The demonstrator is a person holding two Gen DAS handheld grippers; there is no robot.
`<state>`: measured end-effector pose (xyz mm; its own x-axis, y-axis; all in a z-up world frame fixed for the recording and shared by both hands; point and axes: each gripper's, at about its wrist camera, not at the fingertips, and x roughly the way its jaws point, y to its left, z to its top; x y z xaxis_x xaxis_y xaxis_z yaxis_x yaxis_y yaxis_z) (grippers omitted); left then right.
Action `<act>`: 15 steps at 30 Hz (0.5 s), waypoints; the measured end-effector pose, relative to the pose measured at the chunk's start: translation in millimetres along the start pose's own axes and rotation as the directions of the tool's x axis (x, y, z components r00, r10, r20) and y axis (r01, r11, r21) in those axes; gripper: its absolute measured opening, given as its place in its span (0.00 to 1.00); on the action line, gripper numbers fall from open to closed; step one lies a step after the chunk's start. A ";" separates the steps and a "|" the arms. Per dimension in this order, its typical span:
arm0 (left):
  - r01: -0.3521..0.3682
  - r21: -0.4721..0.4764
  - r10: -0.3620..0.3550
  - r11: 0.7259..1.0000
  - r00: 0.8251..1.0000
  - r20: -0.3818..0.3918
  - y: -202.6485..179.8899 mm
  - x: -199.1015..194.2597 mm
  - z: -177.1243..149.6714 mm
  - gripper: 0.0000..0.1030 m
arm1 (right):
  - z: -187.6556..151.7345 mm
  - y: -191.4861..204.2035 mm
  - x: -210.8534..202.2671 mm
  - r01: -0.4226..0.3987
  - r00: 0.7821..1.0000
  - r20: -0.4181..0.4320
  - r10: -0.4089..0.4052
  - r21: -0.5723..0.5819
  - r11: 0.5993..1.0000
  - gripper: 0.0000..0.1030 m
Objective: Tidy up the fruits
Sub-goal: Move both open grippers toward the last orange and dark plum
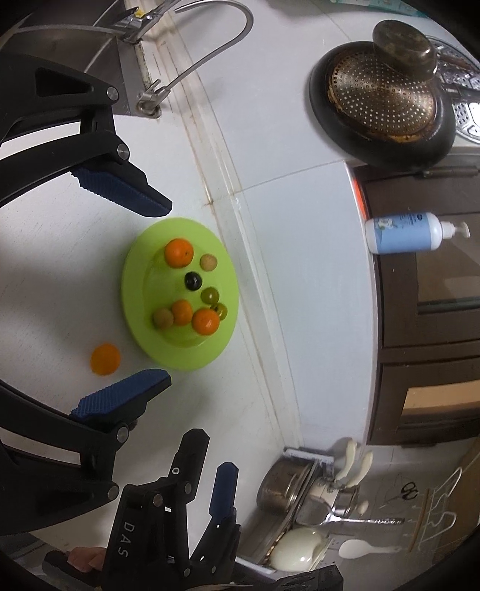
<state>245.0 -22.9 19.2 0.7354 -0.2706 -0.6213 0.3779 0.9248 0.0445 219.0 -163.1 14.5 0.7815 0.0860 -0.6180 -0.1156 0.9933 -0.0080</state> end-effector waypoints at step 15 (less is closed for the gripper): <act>0.089 0.070 -0.087 0.994 0.996 -0.032 -32.9 11.5 -30.5 0.82 | -48.8 -12.0 -11.1 0.017 0.999 -0.044 -0.018 -0.003 1.000 0.57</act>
<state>223.9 -48.3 -13.2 0.6814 -0.3410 -0.6476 0.4803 0.8760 0.0441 181.7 -179.8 -16.9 0.7556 0.0650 -0.6518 -0.1037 0.9944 -0.0211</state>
